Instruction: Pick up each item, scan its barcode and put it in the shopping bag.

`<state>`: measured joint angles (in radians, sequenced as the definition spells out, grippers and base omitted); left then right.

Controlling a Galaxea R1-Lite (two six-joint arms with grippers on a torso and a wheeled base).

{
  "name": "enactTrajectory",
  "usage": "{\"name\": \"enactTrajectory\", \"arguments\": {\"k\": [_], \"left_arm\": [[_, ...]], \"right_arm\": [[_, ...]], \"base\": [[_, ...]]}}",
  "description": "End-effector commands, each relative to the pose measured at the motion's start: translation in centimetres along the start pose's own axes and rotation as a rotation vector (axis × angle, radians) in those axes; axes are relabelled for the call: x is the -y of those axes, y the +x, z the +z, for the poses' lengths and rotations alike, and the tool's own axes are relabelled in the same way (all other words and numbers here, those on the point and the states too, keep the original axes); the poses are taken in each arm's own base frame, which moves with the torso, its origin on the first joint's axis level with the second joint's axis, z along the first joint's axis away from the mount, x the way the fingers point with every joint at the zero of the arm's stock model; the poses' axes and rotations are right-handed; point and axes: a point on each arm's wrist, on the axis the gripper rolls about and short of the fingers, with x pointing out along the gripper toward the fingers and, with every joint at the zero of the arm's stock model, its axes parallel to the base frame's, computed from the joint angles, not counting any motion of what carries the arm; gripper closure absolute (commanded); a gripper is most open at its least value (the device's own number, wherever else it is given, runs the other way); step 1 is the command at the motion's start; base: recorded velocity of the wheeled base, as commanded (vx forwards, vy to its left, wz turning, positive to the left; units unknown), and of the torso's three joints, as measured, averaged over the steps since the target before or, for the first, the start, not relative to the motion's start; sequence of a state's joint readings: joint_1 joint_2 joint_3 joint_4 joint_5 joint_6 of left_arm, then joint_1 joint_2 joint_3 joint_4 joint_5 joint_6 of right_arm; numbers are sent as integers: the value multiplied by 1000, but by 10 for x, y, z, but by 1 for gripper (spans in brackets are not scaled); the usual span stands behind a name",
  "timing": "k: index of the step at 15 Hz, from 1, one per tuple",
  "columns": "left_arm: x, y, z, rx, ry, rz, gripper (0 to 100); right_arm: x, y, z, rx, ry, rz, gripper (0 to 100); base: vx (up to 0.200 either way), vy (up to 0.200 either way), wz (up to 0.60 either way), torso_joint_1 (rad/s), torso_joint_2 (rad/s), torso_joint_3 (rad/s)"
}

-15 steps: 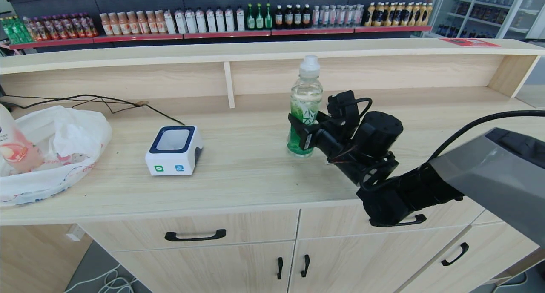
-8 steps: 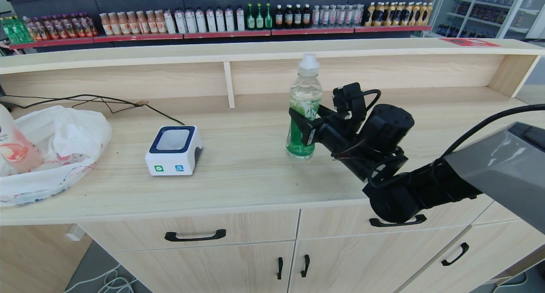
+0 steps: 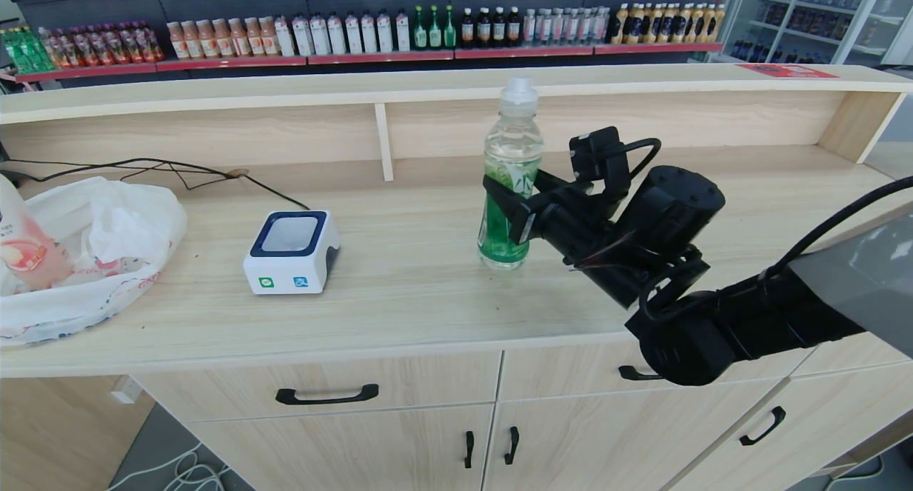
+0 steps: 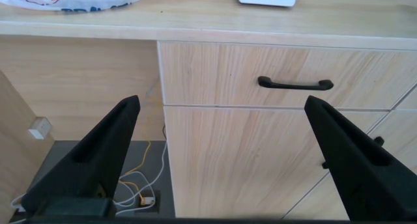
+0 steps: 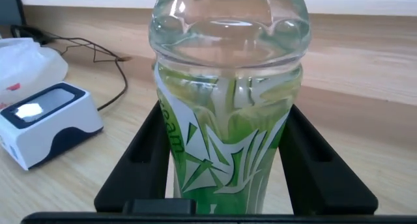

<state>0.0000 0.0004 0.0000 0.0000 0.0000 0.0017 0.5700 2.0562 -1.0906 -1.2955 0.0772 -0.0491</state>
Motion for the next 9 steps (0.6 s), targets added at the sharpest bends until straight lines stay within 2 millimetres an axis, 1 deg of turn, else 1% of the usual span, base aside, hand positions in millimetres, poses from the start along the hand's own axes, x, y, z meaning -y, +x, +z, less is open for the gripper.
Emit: {"name": "enactTrajectory", "arguments": {"k": [1, 2, 3, 4, 5, 6, 7, 8, 9], "left_arm": [[0, 0, 0, 0, 0, 0, 0], [0, 0, 0, 0, 0, 0, 0], [0, 0, 0, 0, 0, 0, 0], [0, 0, 0, 0, 0, 0, 0], [0, 0, 0, 0, 0, 0, 0], [0, 0, 0, 0, 0, 0, 0], [0, 0, 0, 0, 0, 0, 0], [0, 0, 0, 0, 0, 0, 0], [0, 0, 0, 0, 0, 0, 0]], "right_arm": [[-15, -14, 29, 42, 15, 51, 100], [-23, -22, 42, 60, 22, 73, 100], [-26, -24, 44, 62, 25, 82, 100], [-37, -47, 66, 79, 34, 114, 100], [-38, -54, 69, 77, 35, 121, 100], [-45, -75, 82, 82, 46, 159, 100], [-46, -80, 85, 85, 48, 171, 100], [-45, -102, 96, 94, 49, 213, 100], [-44, -117, 104, 107, 49, 251, 100]], "base": [[0, 0, 0, 0, 0, 0], [0, 0, 0, 0, 0, 0], [0, 0, 0, 0, 0, 0], [0, 0, 0, 0, 0, 0], [0, 0, 0, 0, 0, 0], [0, 0, 0, 0, 0, 0], [0, 0, 0, 0, 0, 0], [0, 0, 0, 0, 0, 0], [0, 0, 0, 0, 0, 0]]}}
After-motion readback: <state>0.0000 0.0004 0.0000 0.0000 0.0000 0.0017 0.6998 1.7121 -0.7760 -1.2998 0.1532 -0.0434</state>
